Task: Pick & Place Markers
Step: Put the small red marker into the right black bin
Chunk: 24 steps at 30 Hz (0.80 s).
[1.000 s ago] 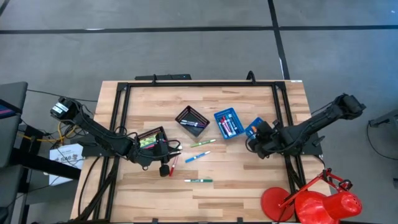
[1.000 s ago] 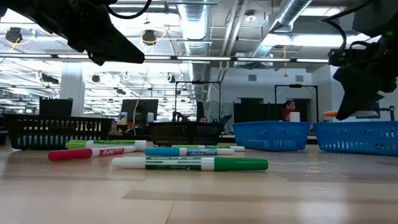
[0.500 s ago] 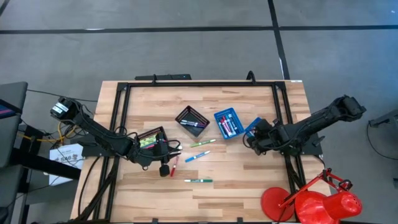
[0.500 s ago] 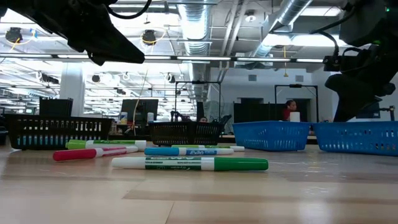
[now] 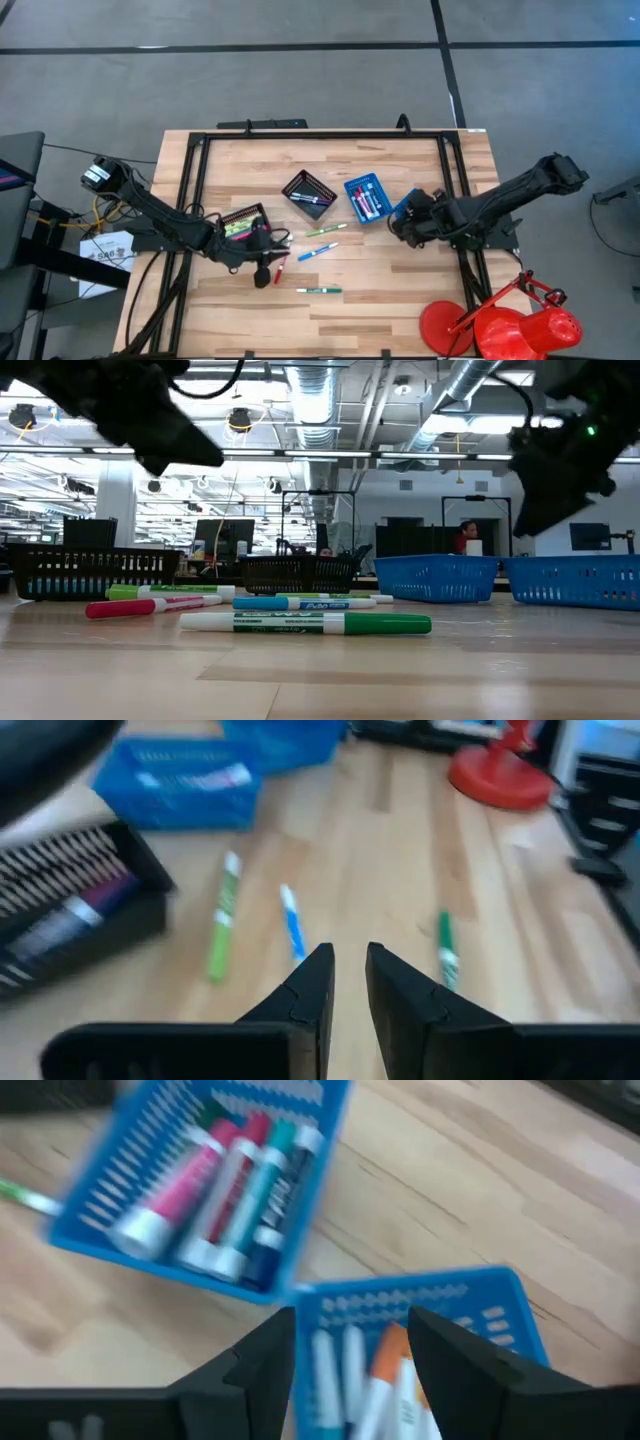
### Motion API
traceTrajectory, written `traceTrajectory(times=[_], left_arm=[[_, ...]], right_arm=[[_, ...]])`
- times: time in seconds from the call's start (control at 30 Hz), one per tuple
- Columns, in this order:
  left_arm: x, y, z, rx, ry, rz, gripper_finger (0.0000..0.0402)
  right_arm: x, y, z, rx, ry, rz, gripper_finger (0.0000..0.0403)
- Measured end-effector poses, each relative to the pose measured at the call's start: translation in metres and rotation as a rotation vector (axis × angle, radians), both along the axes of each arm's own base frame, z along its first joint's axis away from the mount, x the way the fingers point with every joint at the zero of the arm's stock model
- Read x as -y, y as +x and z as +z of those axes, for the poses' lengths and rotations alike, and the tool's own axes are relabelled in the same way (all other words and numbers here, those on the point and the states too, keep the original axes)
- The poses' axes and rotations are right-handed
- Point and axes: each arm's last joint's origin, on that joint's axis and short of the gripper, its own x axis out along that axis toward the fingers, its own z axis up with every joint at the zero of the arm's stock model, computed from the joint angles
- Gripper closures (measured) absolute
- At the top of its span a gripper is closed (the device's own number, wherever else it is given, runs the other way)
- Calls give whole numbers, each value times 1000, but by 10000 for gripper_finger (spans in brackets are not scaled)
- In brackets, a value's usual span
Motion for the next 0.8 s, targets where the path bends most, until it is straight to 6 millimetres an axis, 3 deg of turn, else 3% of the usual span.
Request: traceTrajectory(times=[0.27,0.47,0.57,0.67,0.8], left_arm=[[11,-16,-17,-65,-108,-68,337],[22,-14,-41,-152,-223,-8,296],[31,-5,-50,-216,-265,-19,282],[45,12,-44,-256,-249,-80,280],[48,27,-24,-393,-130,-41,280]], right_arm=[[-7,22,31,167,42,35,236],[-12,38,39,269,16,173,246],[-14,43,43,310,0,221,248],[-16,47,47,340,-14,257,248],[-16,48,48,360,-12,261,248]])
